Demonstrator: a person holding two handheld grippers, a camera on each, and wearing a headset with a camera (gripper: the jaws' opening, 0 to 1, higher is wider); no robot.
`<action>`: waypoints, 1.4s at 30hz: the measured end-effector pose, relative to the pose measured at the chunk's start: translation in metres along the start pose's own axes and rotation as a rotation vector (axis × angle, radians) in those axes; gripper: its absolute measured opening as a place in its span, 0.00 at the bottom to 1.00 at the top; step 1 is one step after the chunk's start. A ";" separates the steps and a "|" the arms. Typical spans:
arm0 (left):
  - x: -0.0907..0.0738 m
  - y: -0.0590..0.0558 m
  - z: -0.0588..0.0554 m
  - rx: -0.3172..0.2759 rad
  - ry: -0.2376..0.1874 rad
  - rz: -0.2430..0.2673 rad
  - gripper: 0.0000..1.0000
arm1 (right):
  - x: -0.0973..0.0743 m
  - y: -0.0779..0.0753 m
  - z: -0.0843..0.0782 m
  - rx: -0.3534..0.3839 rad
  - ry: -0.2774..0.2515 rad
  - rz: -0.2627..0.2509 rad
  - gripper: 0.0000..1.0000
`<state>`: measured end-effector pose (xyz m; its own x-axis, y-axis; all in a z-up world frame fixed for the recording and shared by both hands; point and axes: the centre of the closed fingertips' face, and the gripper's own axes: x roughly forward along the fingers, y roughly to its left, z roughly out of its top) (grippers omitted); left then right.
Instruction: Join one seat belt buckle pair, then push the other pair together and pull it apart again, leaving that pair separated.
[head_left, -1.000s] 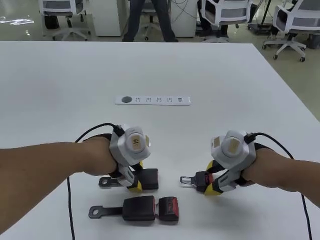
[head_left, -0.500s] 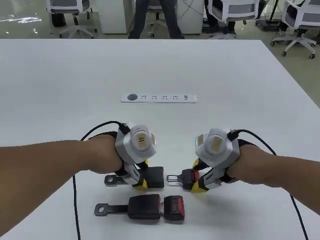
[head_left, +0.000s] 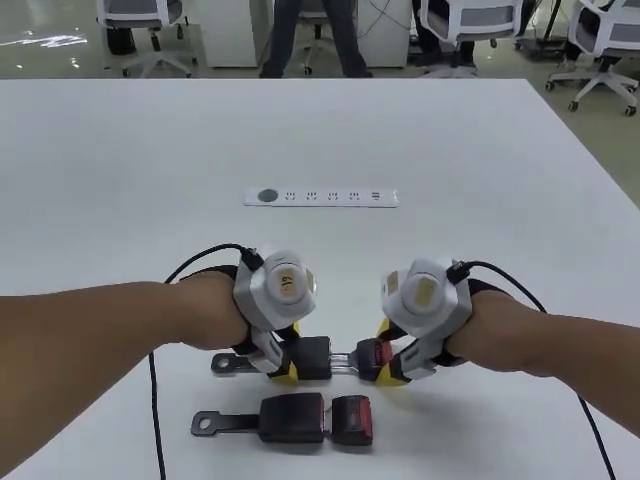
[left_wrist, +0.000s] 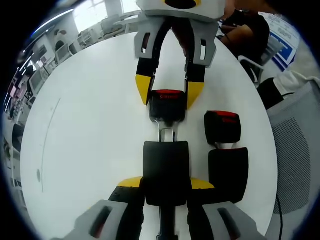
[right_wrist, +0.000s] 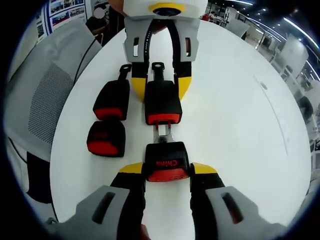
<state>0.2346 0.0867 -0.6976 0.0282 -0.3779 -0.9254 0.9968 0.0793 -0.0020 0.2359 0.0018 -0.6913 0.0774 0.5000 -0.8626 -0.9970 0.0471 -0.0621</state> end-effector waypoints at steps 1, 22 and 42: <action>0.000 0.000 0.000 0.000 0.000 0.000 0.33 | 0.001 0.000 0.001 0.001 -0.004 0.001 0.32; -0.001 -0.002 0.002 0.011 -0.016 -0.003 0.32 | 0.010 -0.003 0.010 0.023 -0.039 -0.006 0.30; -0.002 0.000 0.001 0.020 0.001 -0.005 0.32 | 0.011 0.002 0.022 0.014 -0.024 -0.007 0.31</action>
<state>0.2341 0.0868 -0.6952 0.0227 -0.3769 -0.9260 0.9983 0.0585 0.0007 0.2353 0.0265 -0.6903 0.0847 0.5206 -0.8496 -0.9962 0.0623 -0.0611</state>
